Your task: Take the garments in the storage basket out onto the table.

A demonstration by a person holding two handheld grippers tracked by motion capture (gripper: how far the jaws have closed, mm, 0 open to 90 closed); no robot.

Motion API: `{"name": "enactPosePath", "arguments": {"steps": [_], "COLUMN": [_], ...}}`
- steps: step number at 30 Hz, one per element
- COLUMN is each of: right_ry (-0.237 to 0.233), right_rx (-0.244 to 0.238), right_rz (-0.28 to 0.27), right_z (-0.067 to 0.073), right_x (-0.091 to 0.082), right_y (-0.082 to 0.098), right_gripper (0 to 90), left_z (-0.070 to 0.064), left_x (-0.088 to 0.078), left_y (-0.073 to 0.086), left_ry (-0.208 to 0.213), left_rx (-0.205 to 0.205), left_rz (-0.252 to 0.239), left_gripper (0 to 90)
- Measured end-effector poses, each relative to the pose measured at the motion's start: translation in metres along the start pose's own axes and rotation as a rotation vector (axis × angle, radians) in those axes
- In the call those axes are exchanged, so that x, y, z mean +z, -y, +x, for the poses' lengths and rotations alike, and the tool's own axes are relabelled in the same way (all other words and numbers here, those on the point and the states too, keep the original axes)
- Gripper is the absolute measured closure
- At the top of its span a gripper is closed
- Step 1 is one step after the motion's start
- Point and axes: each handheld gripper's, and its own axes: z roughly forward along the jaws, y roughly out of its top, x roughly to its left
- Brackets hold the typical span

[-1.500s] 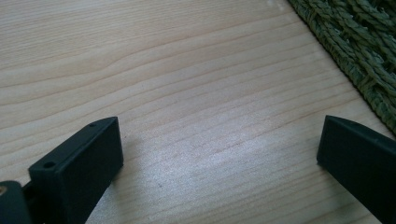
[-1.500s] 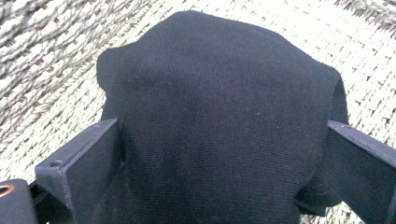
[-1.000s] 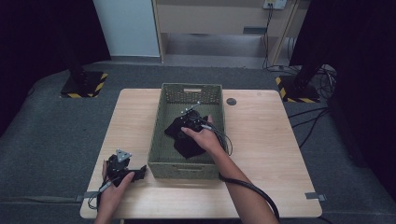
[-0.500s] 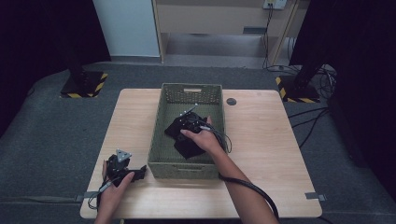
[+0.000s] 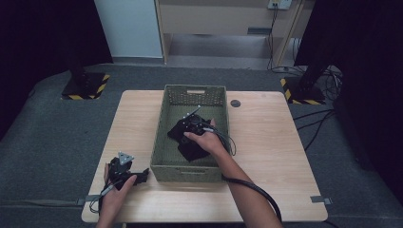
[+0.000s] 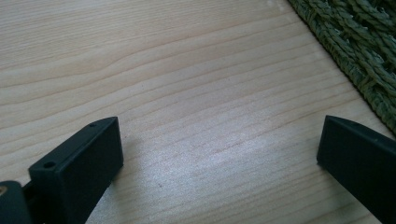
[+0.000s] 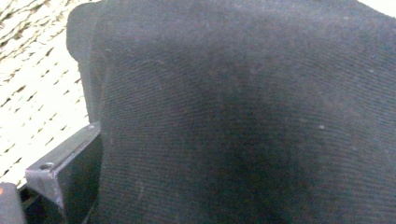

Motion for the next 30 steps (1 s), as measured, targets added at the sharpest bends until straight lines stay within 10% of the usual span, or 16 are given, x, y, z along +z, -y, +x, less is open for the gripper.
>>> {"name": "enactPosePath", "arguments": {"steps": [14,30], "right_ry": [-0.009,-0.05], "right_rx": [-0.014,-0.044], "right_rz": [0.021,-0.016], "right_z": [0.0,-0.007], "right_x": [0.003,-0.014], "right_y": [0.002,0.006], "right_gripper": [3.5,49.7], "left_z": [0.0,0.0], "left_x": [0.0,0.0], "left_y": [0.0,0.0], "left_ry": [0.0,0.0], "left_rx": [0.0,0.002], "left_rz": [-0.001,0.002], "left_gripper": [0.0,0.0]}}
